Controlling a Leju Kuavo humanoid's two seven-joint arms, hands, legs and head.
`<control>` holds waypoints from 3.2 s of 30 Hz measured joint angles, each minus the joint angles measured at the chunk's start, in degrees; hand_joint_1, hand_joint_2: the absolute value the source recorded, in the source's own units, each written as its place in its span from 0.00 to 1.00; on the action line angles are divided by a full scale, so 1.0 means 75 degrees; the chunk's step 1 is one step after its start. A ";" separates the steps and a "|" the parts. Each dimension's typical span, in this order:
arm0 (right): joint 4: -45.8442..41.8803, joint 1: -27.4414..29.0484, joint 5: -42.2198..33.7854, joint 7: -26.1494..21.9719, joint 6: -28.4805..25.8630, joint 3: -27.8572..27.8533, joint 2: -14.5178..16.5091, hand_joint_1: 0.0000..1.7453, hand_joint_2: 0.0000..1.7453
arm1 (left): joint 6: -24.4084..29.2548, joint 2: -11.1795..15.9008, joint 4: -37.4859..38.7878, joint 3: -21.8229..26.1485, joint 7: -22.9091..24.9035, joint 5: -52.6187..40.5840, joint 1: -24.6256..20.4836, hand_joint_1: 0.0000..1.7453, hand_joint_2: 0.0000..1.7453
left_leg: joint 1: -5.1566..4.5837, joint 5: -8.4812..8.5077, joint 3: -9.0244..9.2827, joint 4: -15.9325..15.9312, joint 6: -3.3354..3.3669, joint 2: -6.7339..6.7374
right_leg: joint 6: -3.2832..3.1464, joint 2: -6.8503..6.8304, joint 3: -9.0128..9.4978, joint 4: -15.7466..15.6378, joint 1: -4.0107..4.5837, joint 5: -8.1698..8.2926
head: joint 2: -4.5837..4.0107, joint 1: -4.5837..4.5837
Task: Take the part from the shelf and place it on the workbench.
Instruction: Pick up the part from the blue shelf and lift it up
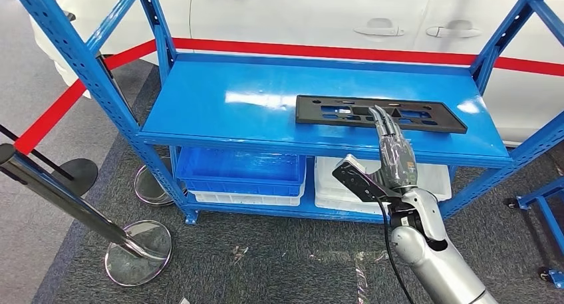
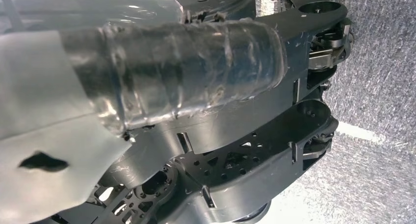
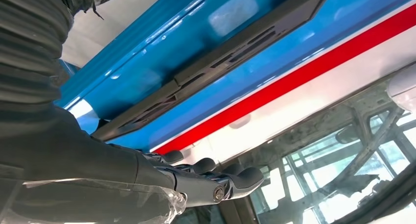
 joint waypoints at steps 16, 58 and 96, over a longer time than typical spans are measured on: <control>0.0060 0.0013 0.0008 -0.0108 -0.0013 -0.0093 0.0098 0.00 1.00 | -0.0135 0.0001 0.0005 -0.0002 -0.0304 -0.0005 0.0002 0.00 0.00 | 0.0000 0.0000 0.0000 0.0000 0.0000 0.0000 | 0.0000 0.0000 0.0000 0.0000 0.0000 0.0000 | 0.0000 0.0000; -0.0211 0.0017 0.0186 -0.0140 0.0248 -0.0750 0.0393 0.00 1.00 | -0.0394 0.0030 0.0171 -0.0193 -0.0580 -0.0003 -0.0056 0.00 0.00 | -0.0040 -0.0001 -0.0006 0.0022 0.0002 -0.0001 | 0.0008 0.0000 -0.0001 -0.0004 -0.0025 0.0006 | 0.0000 -0.0001; -0.0165 0.0037 0.0365 -0.0290 0.0310 -0.0849 0.0588 0.00 1.00 | -0.0517 0.0076 0.0297 -0.0342 -0.0640 0.0000 -0.0160 0.00 0.00 | -0.0052 0.0338 -0.0508 0.0085 0.0124 0.0039 | -0.0086 -0.0119 -0.0204 0.0228 0.0025 -0.0130 | 0.0000 0.0002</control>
